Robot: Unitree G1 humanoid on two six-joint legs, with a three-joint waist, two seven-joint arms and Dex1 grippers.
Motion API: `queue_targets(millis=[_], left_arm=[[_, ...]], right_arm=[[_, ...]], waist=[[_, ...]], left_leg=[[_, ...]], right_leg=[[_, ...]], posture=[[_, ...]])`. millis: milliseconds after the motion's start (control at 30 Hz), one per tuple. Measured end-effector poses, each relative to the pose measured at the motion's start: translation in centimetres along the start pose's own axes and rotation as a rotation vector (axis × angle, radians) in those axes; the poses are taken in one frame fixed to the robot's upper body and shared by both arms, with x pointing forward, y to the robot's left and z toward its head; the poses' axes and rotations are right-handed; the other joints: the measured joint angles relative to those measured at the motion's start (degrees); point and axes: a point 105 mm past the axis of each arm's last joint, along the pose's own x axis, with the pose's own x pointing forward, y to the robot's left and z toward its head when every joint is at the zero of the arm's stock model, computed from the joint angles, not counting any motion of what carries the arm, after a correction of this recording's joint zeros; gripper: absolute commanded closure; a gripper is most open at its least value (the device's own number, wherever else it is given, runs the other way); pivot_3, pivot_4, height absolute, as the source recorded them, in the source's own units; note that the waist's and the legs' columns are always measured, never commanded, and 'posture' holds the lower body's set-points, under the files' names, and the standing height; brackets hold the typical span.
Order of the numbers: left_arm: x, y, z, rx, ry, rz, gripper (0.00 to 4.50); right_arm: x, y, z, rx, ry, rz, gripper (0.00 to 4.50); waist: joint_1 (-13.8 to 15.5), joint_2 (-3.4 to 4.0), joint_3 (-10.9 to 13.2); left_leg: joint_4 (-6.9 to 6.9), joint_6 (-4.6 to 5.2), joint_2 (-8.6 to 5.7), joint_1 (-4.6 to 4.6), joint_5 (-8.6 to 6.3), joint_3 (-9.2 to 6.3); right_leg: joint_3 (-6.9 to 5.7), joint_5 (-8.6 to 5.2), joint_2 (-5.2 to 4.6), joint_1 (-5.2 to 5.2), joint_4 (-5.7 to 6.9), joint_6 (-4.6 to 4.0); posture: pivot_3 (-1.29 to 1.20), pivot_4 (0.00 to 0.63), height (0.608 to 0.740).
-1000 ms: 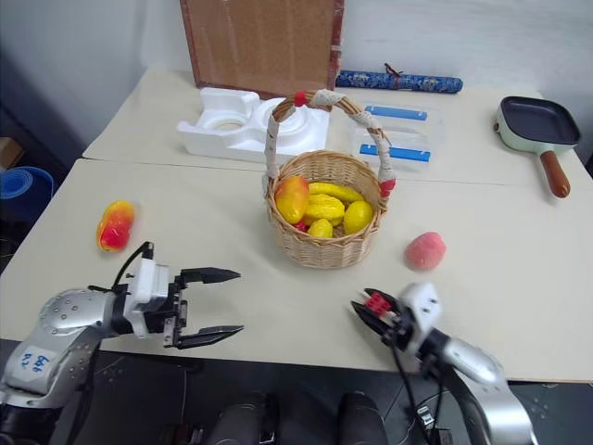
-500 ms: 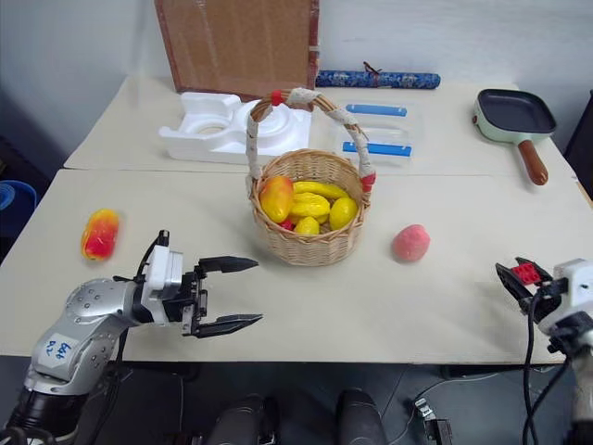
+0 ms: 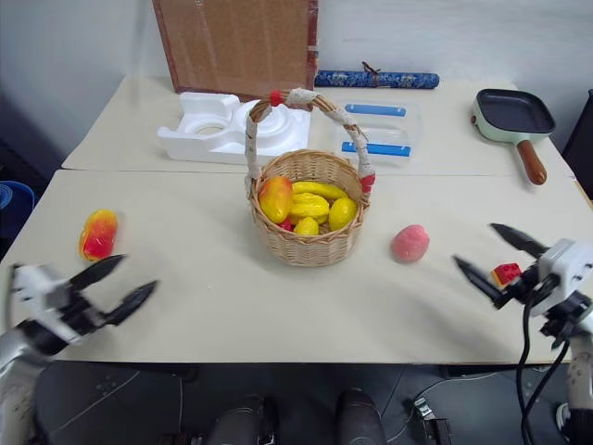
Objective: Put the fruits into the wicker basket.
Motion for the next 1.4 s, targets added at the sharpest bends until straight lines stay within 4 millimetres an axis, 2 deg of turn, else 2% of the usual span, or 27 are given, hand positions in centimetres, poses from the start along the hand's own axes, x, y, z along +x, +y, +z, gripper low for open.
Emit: queue_targets(millis=[100,167,233,300,367,500,633,700,767,867,967,1100,1133,1233,1300,1333,1400], left_arm=[[-4.3,3.6,-1.6,-0.052,0.028,0.278,0.00],[-6.8,5.2,-2.9,-0.086,0.059,0.410,0.00],[-8.1,6.3,-3.7,-0.121,0.073,0.497,0.00],[-8.3,7.3,-3.6,-0.163,0.064,0.568,0.00],[-7.1,8.2,-2.5,-0.203,0.038,0.577,0.00],[-2.5,8.9,1.4,-0.201,0.032,0.466,0.00],[3.3,9.0,3.8,-0.240,0.159,0.367,0.00],[5.2,9.3,4.6,-0.262,0.223,0.333,0.00],[6.6,9.5,4.4,-0.274,0.306,0.311,0.00],[7.9,9.3,2.5,-0.287,0.437,0.287,0.00],[8.3,9.0,0.5,-0.291,0.539,0.264,0.64],[8.5,9.1,0.9,-0.256,0.538,0.219,1.86],[8.6,9.0,1.2,-0.245,0.525,0.194,2.28],[10.2,6.8,3.9,-0.169,0.424,0.032,2.78],[11.9,1.6,8.3,-0.065,0.261,-0.262,2.80],[12.0,-0.1,9.4,-0.037,0.221,-0.362,2.80],[11.1,-5.7,12.1,0.046,0.111,-0.690,2.81]], right_arm=[[1.5,4.2,0.6,0.094,-0.063,0.167,0.04],[2.2,6.8,0.5,0.129,-0.082,0.278,0.04],[3.3,8.6,1.0,0.135,-0.139,0.333,0.04],[4.8,10.1,1.7,0.133,-0.202,0.381,0.04],[5.9,11.1,2.6,0.113,-0.244,0.417,0.04],[6.8,11.4,3.4,0.086,-0.268,0.418,0.04],[7.3,11.5,3.3,0.084,-0.262,0.414,0.04],[7.6,11.7,3.4,0.083,-0.266,0.416,0.04],[7.8,12.0,3.3,0.093,-0.266,0.420,0.04],[8.1,12.0,3.3,0.094,-0.267,0.408,0.04],[8.2,11.9,3.4,0.096,-0.264,0.391,0.00],[8.1,11.8,3.6,0.094,-0.265,0.368,0.00],[8.0,11.8,3.7,0.094,-0.265,0.362,0.00],[7.7,11.6,4.1,0.082,-0.273,0.343,0.00],[7.3,11.0,4.3,0.070,-0.270,0.300,0.00],[7.1,10.8,4.4,0.065,-0.269,0.288,0.00],[6.4,10.2,4.3,0.056,-0.247,0.236,0.00]], waist=[[0.1,-0.05,0.0],[0.5,-0.07,0.0],[0.9,-0.15,-0.1],[1.3,-0.21,-0.1],[1.8,-0.30,-0.2],[2.4,-0.48,-0.3],[2.3,-0.44,-0.3],[2.0,-0.45,-0.3],[1.2,-0.41,-0.2],[0.4,-0.40,-0.2],[0.0,-0.47,-0.2],[0.1,-0.47,-0.2],[0.1,-0.48,-0.2],[0.5,-0.53,-0.2],[1.5,-0.54,-0.2],[1.6,-0.54,-0.2],[1.7,-0.52,-0.2]], left_leg=[[0.01,0.11,-0.03,0.01,-0.09,0.00],[0.04,0.18,-0.10,0.00,-0.20,-0.02],[0.06,0.16,-0.11,0.00,-0.22,-0.02],[0.08,0.14,-0.09,0.00,-0.23,-0.05],[0.09,0.12,-0.11,-0.01,-0.23,-0.11],[0.09,0.07,-0.15,-0.02,-0.29,-0.12],[0.08,0.05,-0.38,-0.05,-0.28,-0.06],[0.06,0.02,-0.44,-0.05,-0.26,-0.03],[0.06,0.01,-0.43,-0.01,-0.26,0.15],[0.03,-0.01,-0.42,-0.03,-0.25,0.27],[0.05,-0.03,-0.39,-0.08,-0.23,0.37],[0.12,-0.05,-0.35,-0.08,-0.21,0.43],[0.13,-0.04,-0.34,-0.08,-0.21,0.43],[0.18,-0.04,-0.34,-0.16,-0.21,0.39],[0.26,-0.01,-0.38,-0.20,-0.23,0.36],[0.26,-0.01,-0.40,-0.20,-0.23,0.37],[0.24,0.00,-0.43,-0.19,-0.23,0.38]], right_leg=[[0.02,0.00,-0.09,0.01,0.00,-0.01],[-0.01,0.00,-0.16,0.01,0.00,-0.01],[-0.02,0.00,-0.17,0.00,0.01,-0.01],[-0.02,0.03,-0.17,-0.01,0.03,-0.05],[-0.05,0.04,-0.20,-0.01,0.05,-0.06],[-0.07,0.05,-0.20,-0.01,0.07,-0.09],[-0.11,0.05,-0.11,-0.07,0.16,-0.08],[-0.11,0.05,-0.06,-0.07,0.31,-0.08],[-0.11,0.05,-0.06,-0.15,0.42,-0.07],[-0.13,0.05,-0.03,-0.33,0.51,-0.07],[-0.13,0.05,-0.01,-0.47,0.56,-0.07],[-0.10,0.05,-0.01,-0.48,0.59,-0.07],[-0.09,0.05,-0.02,-0.48,0.59,-0.07],[-0.07,0.05,-0.02,-0.50,0.60,-0.07],[-0.05,0.05,-0.07,-0.48,0.59,-0.07],[-0.03,0.05,-0.08,-0.48,0.58,-0.07],[-0.01,0.05,-0.09,-0.48,0.59,-0.07]], posture=[[0.00,0.150,0.740],[0.00,0.150,0.740],[0.00,0.150,0.740],[0.00,0.150,0.740],[0.00,0.150,0.740],[0.00,0.150,0.740],[0.00,0.150,0.740],[0.00,0.150,0.740],[0.00,0.150,0.740],[0.00,0.150,0.740],[0.00,0.150,0.740],[0.00,0.150,0.740],[0.00,0.150,0.740],[0.00,0.150,0.740],[0.00,0.150,0.740],[0.00,0.150,0.740],[0.00,0.150,0.740]])
